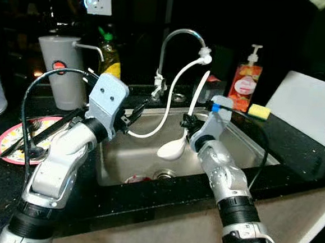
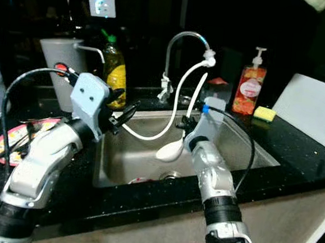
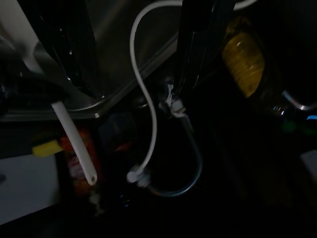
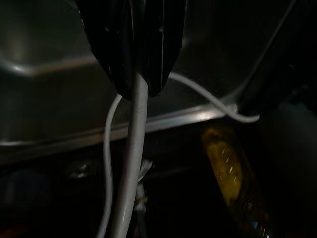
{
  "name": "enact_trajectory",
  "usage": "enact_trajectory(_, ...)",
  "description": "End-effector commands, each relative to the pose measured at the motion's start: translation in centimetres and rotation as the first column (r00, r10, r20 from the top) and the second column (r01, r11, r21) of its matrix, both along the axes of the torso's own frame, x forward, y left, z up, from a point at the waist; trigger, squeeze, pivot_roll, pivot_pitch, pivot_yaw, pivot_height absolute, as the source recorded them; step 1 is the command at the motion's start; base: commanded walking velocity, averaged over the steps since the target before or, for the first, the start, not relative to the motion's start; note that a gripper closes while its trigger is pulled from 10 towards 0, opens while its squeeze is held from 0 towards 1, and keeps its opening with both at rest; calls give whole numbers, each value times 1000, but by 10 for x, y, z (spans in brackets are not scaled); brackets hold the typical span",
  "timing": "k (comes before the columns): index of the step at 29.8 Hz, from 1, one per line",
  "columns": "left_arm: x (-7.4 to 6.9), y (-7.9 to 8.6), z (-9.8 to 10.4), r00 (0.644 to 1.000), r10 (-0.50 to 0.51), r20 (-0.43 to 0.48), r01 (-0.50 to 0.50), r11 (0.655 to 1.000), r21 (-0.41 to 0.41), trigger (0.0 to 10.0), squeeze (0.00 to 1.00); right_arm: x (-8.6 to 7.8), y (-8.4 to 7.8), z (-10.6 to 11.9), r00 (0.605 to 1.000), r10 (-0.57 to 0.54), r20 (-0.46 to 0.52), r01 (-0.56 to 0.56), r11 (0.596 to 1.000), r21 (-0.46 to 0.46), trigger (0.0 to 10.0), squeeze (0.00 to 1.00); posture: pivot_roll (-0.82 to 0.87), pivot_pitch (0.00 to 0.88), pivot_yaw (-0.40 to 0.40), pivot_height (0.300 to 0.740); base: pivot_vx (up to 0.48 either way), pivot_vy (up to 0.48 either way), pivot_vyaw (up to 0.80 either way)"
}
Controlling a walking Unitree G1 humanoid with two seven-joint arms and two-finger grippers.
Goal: Kitchen organization
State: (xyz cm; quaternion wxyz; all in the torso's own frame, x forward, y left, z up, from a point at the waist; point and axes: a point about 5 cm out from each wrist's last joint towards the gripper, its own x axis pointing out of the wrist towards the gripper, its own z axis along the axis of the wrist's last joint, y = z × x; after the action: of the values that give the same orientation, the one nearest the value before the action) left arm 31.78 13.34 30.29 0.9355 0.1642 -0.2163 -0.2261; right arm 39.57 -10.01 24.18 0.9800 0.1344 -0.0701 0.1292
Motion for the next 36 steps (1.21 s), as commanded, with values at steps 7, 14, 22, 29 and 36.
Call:
enact_trajectory(7, -4, 0, -4, 999, 40, -26, -40, 999, -32, 10000, 0, 8, 11, -19, 998, -45, -33, 42, 995, -90, 10000, 0, 4, 27, -53, 740, 0, 0, 0)
enact_trajectory(14, -3, 0, -4, 998, 50, -34, -52, 998, -43, 10000, 0, 9, 11, -30, 997, -46, -66, 40, 995, -93, 10000, 196, 1, 29, -55, 740, 0, 0, 0)
enact_trajectory(22, -3, -2, -5, 997, 60, -41, -62, 997, -50, 10000, 0, 9, 10, -39, 996, -68, -62, 64, 996, -67, 10000, 1000, -1, 24, -52, 740, 0, 0, 0)
enact_trajectory(29, -3, -1, -5, 997, 68, -46, -70, 996, -51, 10000, 0, 9, 4, -17, 996, -79, 40, 81, 996, -37, 10000, 1000, -2, 26, -50, 740, 0, 0, 0)
enact_trajectory(36, -1, 7, -8, 991, 101, -88, -107, 992, -62, 10000, 0, -1, -1, 21, 977, -40, 210, 43, 999, -6, 10000, 0, -9, 31, -42, 740, 0, 0, 0)
